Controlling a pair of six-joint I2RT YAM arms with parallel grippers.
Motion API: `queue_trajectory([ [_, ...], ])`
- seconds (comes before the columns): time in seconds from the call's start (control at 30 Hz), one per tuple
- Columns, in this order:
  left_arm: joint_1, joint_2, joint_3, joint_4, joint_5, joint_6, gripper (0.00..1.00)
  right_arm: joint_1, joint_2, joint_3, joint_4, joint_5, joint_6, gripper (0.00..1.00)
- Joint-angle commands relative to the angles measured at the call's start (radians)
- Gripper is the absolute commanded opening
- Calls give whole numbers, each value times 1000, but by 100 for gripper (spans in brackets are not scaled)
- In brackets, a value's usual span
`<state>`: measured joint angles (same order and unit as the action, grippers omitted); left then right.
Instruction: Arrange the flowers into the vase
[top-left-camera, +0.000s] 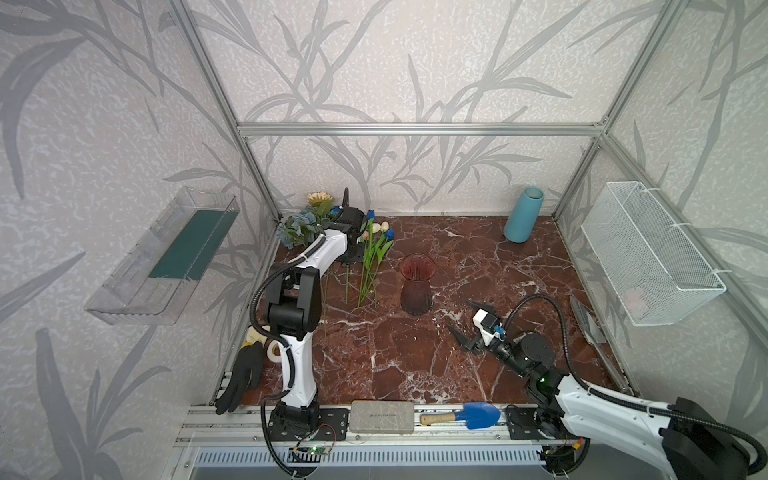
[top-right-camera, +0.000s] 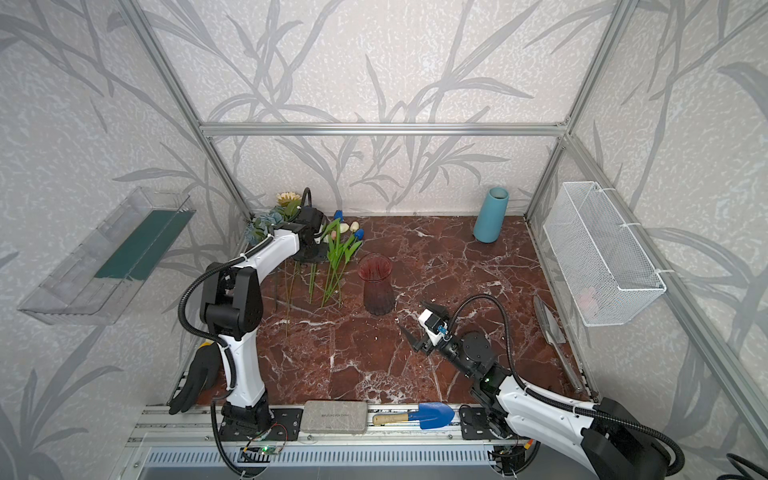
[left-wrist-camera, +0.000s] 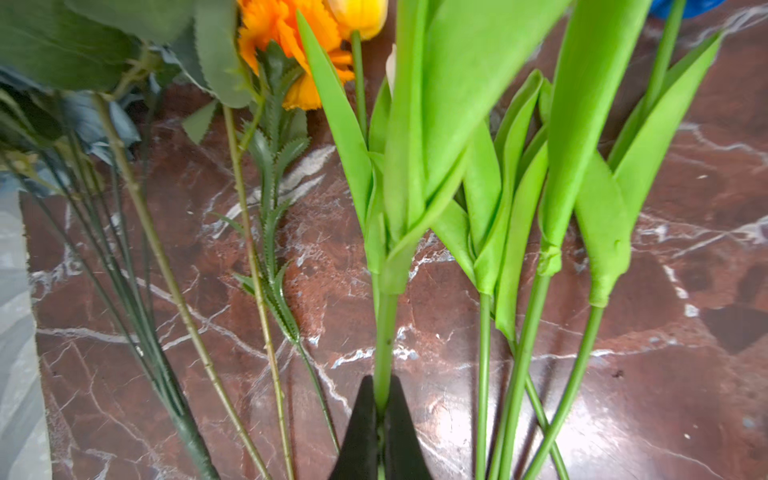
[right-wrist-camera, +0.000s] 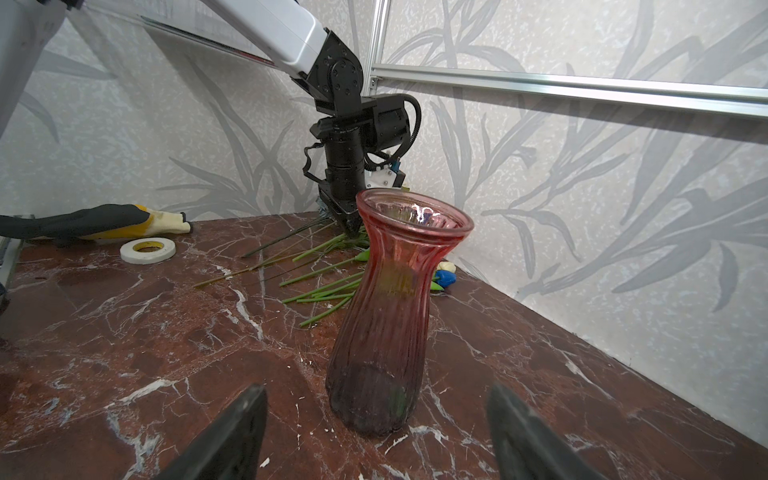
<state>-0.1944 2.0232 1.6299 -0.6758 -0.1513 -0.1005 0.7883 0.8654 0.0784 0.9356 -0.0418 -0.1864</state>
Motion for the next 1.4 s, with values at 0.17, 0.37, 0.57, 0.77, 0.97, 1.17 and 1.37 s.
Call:
queue_trajectory([
  [0.17,-4,-232,-174,173,46,-46,0,5,4,9,12,5,-8,83],
  [0.37,-6,-227,-105,46,38,4,0,5,18,9,29,4,-14,83],
  [0.57,-51,-139,-24,-89,29,52,0,5,27,12,25,11,-20,83],
  [0.77,-120,-40,57,-183,-194,77,5,5,25,12,24,20,-23,83],
  [0.97,-119,-43,32,-119,-94,79,9,5,12,13,6,32,-27,83],
  [1.17,-117,-39,44,-113,-59,61,0,5,3,9,2,40,-27,83],
  [1.37,-110,-35,59,-116,-25,52,1,5,2,12,-6,43,-27,83],
])
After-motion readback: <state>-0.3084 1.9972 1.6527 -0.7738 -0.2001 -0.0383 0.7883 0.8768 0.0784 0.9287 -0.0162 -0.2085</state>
